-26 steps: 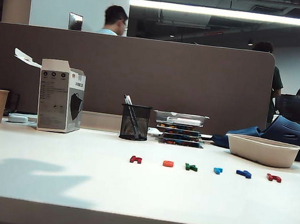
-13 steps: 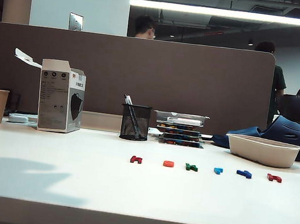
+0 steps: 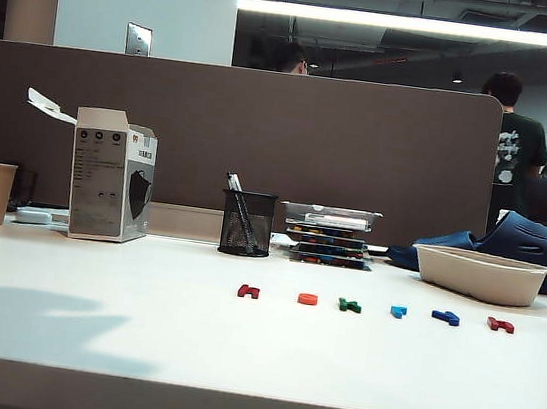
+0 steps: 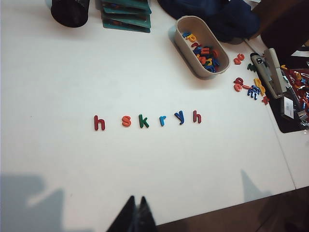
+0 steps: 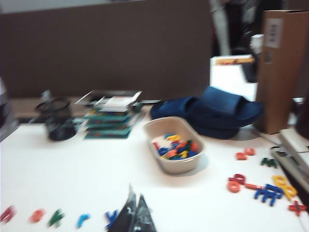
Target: Select the appropriate letters from the row of letter magnets placed on the table to arrange into the word "sky".
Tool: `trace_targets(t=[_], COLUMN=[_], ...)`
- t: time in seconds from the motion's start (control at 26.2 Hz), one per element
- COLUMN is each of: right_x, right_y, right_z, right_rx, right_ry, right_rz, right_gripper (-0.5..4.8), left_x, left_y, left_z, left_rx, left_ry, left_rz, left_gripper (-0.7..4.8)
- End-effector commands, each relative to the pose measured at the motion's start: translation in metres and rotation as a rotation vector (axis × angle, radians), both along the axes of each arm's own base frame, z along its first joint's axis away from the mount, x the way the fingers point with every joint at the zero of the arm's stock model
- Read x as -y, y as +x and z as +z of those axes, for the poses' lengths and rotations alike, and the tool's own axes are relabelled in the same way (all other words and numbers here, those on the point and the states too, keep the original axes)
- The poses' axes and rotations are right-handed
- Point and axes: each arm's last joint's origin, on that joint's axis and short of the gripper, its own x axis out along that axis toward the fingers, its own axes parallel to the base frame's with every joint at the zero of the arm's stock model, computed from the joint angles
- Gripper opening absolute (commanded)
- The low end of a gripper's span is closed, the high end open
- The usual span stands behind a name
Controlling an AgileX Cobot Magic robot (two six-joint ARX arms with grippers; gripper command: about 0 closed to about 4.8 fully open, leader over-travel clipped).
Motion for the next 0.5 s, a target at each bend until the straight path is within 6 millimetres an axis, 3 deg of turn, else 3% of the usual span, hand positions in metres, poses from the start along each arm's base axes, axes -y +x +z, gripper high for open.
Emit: trace_targets(t=[0.04,0.34,0.5], right_x=[-0.001,0.0,-0.017], right_y=[0.005,0.056,0.1], right_z=[0.029,0.112,0.13], right_rx=[-0.098,-0.293,-0.39], right_ry=[0.006,0.064,0.115], right_rz=[0.062,0.146,0.25], right_gripper=[-0.02,-0.03,-0.03], left_x=[-0.001,-0.001,-0.001], left_y=[0.0,0.0,0.0], left_z=[0.002,0.003,0.002], left_rx=[0.011,0.012,0.011], left_ry=[-0.01,-0.011,-0.01], left_rz=[0.004,0.005,0.004], left_gripper=[-0.05,-0.05,-0.05])
